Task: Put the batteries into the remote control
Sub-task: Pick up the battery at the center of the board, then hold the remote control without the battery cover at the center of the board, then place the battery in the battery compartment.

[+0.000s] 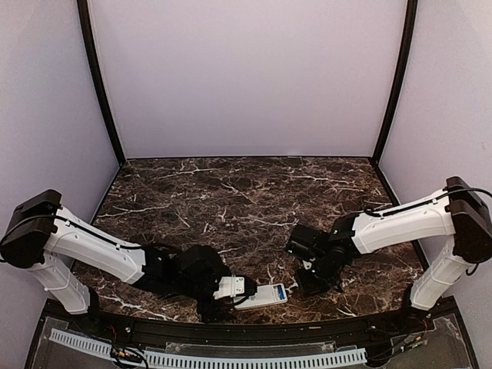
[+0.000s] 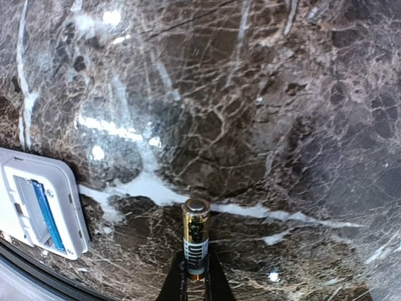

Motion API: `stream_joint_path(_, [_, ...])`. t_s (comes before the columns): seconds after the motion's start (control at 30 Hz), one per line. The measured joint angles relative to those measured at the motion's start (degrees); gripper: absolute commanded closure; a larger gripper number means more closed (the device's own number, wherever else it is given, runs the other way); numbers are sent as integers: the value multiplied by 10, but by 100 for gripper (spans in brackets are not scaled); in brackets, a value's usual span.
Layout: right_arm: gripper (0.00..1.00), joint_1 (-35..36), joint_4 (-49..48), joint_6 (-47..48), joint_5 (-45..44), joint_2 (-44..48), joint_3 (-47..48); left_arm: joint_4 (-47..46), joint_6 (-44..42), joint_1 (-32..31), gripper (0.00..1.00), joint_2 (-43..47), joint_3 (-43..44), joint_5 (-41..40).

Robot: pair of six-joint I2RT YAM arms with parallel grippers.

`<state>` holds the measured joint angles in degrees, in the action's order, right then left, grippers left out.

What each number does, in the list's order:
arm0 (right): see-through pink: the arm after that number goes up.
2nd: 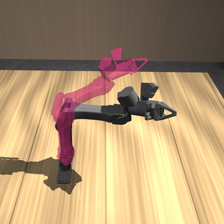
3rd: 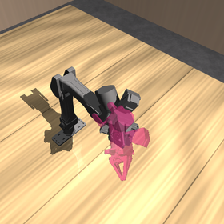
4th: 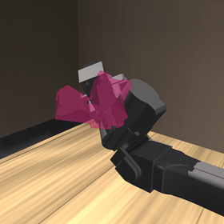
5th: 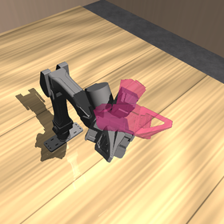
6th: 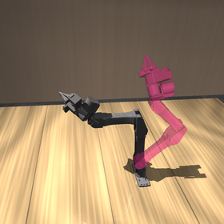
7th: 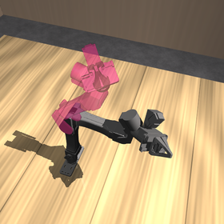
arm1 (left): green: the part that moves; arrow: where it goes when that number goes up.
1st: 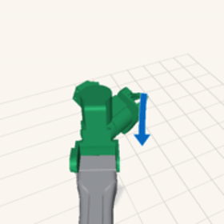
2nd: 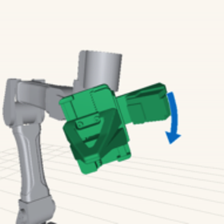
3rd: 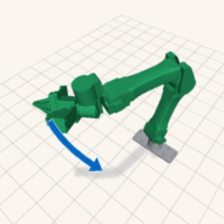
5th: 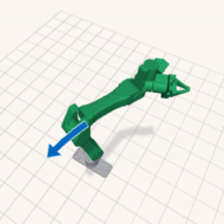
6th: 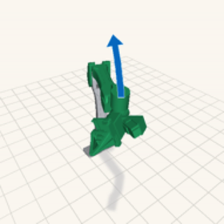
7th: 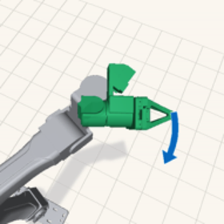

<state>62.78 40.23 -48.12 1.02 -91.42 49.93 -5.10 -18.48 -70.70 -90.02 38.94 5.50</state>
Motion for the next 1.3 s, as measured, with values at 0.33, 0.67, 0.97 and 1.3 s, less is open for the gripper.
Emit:
stream_joint_path(0.33, [100,3,3,3,67,41,-21,-18,3,-8,14,-36,16,-9])
stream_joint_path(0.67, [100,3,20,13,95,59,-5,-40,35,-8,38,-48,15,-3])
stream_joint_path(0.97, [100,3,21,31,155,61,20,-40,63,-7,53,-49,14,-11])
stream_joint_path(1.3, [100,1,30,48,234,11,75,-40,97,-8,61,-50,14,-10])
